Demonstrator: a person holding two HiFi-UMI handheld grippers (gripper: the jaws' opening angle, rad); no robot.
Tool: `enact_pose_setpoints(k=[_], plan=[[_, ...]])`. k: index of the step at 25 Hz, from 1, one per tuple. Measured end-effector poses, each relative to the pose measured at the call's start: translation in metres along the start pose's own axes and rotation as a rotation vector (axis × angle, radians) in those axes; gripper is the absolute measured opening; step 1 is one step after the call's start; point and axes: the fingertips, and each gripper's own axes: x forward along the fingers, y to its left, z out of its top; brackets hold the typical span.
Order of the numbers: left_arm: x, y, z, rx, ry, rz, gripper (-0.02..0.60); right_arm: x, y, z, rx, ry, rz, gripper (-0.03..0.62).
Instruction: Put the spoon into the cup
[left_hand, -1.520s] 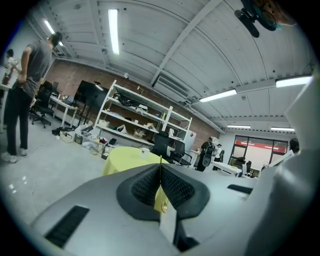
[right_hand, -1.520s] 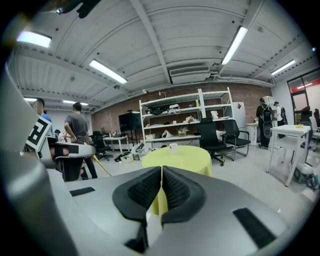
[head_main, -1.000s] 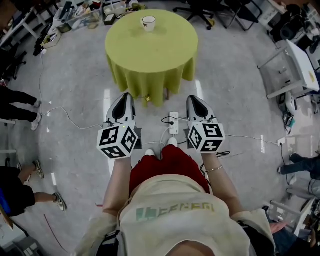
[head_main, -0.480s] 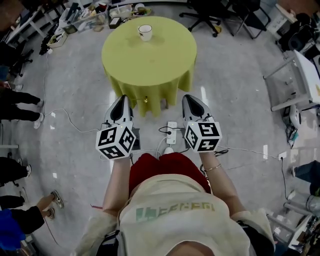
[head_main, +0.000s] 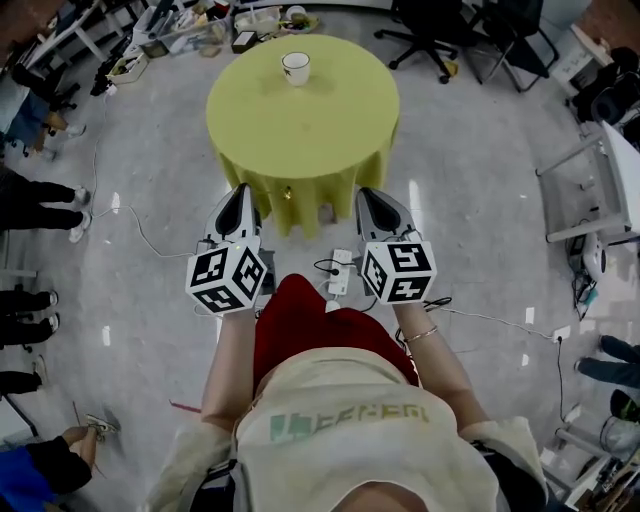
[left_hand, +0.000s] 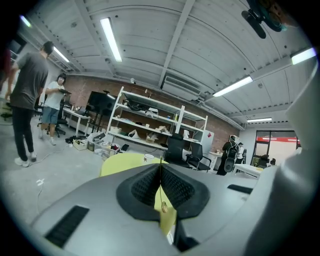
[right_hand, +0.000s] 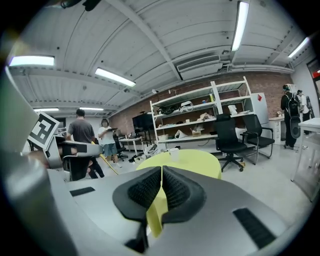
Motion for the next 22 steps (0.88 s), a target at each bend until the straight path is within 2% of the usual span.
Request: enact_pose_setpoints(k=[10,22], plan=[[0.070,0.002,0.012,0.002,0.002,-0.003,0.025,0.049,-0.032,0.013,0.006,0.006,0.003,0.037],[0.208,0.060,0.047,-0.017,0.037,-0.052,0.025,0.194,-0.049,0.053,0.000,0.035,-0.010,0.037]])
